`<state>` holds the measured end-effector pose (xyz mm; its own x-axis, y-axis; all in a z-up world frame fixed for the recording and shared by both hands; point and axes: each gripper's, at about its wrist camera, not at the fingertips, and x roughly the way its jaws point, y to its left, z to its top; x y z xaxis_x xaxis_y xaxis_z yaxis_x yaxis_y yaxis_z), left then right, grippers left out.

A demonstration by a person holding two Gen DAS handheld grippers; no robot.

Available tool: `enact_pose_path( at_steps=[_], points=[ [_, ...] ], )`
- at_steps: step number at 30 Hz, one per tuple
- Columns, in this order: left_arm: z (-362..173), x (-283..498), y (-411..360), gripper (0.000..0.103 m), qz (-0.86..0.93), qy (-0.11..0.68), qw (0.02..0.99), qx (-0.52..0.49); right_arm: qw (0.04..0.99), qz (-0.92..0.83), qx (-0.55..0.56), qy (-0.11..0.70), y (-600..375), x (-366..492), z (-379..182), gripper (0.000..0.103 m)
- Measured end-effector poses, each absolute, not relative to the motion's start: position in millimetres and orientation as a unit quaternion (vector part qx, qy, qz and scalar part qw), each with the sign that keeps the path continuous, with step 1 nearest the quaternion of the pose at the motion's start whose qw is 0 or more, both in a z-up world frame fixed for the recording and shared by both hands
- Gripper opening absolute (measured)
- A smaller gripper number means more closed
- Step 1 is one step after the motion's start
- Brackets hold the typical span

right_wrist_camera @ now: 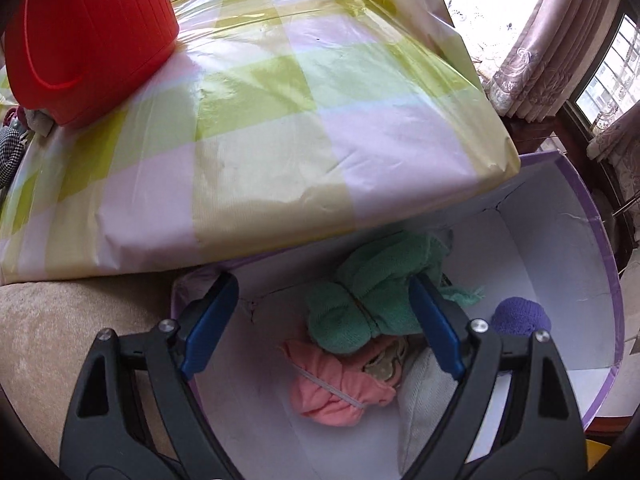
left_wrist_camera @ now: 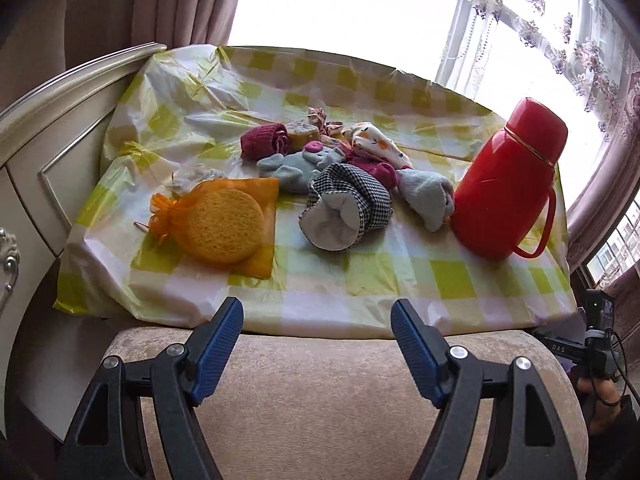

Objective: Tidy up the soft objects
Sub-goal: 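Carry the towel and sock over the white box and release both, then move both open tools back over the pile, then grasp the orange mesh sponge bag with the left tool while the right tool grasps the gingham cloth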

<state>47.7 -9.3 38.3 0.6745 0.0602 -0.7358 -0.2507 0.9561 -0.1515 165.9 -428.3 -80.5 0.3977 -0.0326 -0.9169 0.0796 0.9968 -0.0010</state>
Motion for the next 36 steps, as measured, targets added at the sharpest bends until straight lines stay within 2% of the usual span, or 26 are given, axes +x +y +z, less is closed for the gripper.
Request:
enact_pose_path(
  at_steps=[4,10,15,18,27,31,36],
  points=[
    [33.8,52.3,12.8,0.077,0.113,0.401,0.898,-0.144,0.833,-0.026,0.025,0.552,-426.7,158.4,-68.4,0.089],
    [21.0,59.6,42.5,0.077,0.130,0.412,0.879,-0.203,0.857,-0.031,0.005,0.514,-426.1,123.6,-16.0,0.089],
    [13.0,78.3,64.5,0.077,0.148,0.415,0.866,-0.236,0.873,0.008,-0.001,0.489,-398.4,134.9,17.9,0.089],
    [6.5,91.4,78.1,0.085,0.164,0.422,0.854,-0.255,0.879,0.044,-0.007,0.474,-368.0,143.7,27.0,0.089],
    [-14.9,137.9,103.9,0.090,0.191,0.444,0.824,-0.296,0.877,0.154,-0.032,0.454,-262.0,166.3,34.8,0.089],
    [-18.7,151.8,107.0,0.100,0.212,0.449,0.818,-0.292,0.875,0.188,-0.045,0.445,-219.0,178.3,36.3,0.089],
    [-28.9,164.7,104.2,0.100,0.215,0.461,0.813,-0.282,0.876,0.212,-0.045,0.431,-171.6,195.1,35.3,0.091]
  ],
)
